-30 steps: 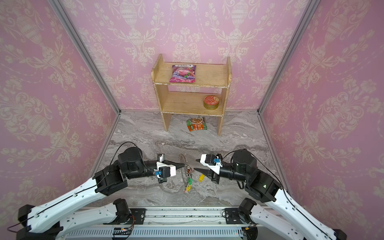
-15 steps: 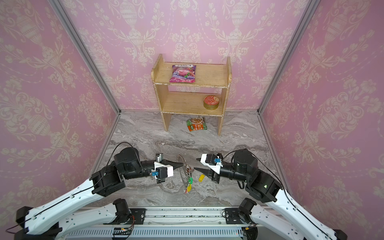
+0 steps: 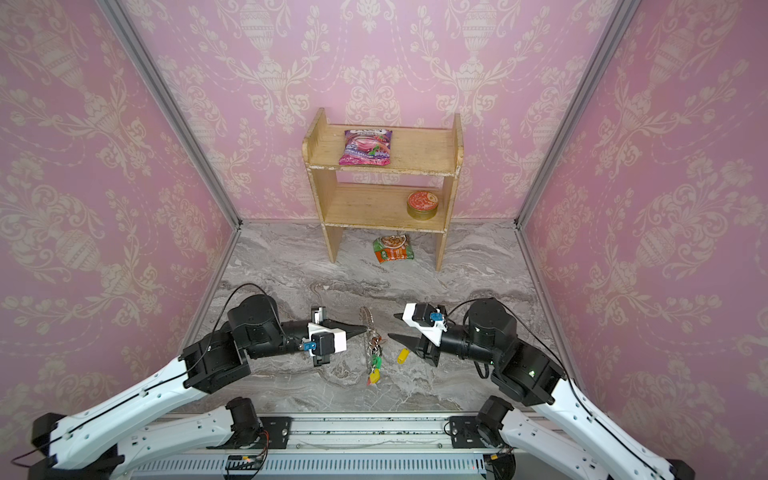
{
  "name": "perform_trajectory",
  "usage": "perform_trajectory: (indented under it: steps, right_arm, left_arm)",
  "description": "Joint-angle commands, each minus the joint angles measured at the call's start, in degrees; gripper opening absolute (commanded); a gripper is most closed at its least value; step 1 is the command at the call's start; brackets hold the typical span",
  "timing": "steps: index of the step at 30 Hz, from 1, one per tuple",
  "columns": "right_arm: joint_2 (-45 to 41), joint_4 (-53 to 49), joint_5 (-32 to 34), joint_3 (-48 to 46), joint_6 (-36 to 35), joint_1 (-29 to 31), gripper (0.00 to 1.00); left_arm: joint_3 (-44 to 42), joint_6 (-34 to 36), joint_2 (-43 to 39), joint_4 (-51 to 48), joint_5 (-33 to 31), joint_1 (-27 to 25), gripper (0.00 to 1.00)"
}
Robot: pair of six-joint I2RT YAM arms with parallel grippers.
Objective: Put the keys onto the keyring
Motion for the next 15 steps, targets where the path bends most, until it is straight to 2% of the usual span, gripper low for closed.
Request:
perform_trajectory:
  steps: [1, 4, 8, 15]
  right_arm:
    - [0.2, 0.0, 3.4, 0.0, 5.4, 0.0, 0.50]
    - [0.3, -0.8, 4.5, -0.8, 8.2, -0.1, 0.55]
    - [-0.6, 0.1, 2.7, -0.5, 8.8, -0.1, 0.55]
    - [3.7, 4.6, -1.6, 2.1, 6.1, -0.1, 0.41]
  left_arm:
    - [1.5, -2.3, -0.6, 0.0, -2.6, -0.4, 0.00]
    - [2.2, -3.0, 0.6, -3.3, -6.5, -0.4, 0.00]
    - [5.1, -3.5, 2.9, -10.4, -7.7, -0.4, 0.00]
    - [11.7, -3.9, 6.0, -18.6, -5.6, -0.4, 0.00]
